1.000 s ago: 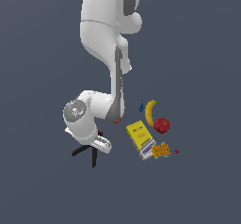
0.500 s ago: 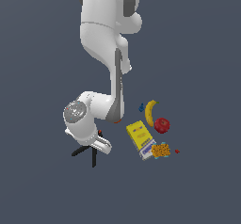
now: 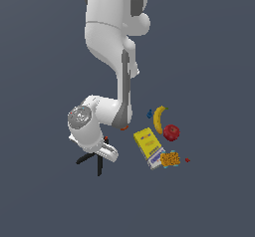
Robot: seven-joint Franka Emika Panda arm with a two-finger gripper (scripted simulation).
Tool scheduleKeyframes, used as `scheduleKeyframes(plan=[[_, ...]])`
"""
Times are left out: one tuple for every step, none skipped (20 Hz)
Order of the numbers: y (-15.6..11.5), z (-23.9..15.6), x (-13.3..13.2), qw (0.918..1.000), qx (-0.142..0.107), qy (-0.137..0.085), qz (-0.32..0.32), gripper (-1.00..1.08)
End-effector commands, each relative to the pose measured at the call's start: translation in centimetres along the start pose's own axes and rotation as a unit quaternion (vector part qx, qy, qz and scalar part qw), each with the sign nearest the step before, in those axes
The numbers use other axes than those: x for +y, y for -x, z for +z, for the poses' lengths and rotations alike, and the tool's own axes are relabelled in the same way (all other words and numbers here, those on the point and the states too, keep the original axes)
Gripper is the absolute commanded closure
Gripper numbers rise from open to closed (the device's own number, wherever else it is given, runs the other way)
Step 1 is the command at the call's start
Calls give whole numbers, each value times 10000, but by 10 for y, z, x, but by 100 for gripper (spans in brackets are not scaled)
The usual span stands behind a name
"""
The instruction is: Pick up a designated object from a clutter of objects.
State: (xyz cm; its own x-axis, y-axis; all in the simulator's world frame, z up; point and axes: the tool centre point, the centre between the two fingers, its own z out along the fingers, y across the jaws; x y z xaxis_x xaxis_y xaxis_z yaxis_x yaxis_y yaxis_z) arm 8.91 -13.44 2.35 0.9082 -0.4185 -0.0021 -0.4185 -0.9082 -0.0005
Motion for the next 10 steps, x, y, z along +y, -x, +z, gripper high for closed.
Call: scheduleKeyframes(plan=[[2,-6,0,10000,13,-3,-1,108],[4,-9,0,10000,13,-3,-1,108],[6,-12,1,10000,13,-3,-1,108],[8,-15,1,10000,13,-3,-1,108],[10,-19,1,10000,13,-3,-1,108],[13,-23,2,10000,12,-5,1,108],[16,-28,2,10000,12,-5,1,108],[19,-33,3,10000,12,-5,1,108],[22,-38,3,10000,12,-5,1,108],[26,-44,4,10000,12,-5,1,108]])
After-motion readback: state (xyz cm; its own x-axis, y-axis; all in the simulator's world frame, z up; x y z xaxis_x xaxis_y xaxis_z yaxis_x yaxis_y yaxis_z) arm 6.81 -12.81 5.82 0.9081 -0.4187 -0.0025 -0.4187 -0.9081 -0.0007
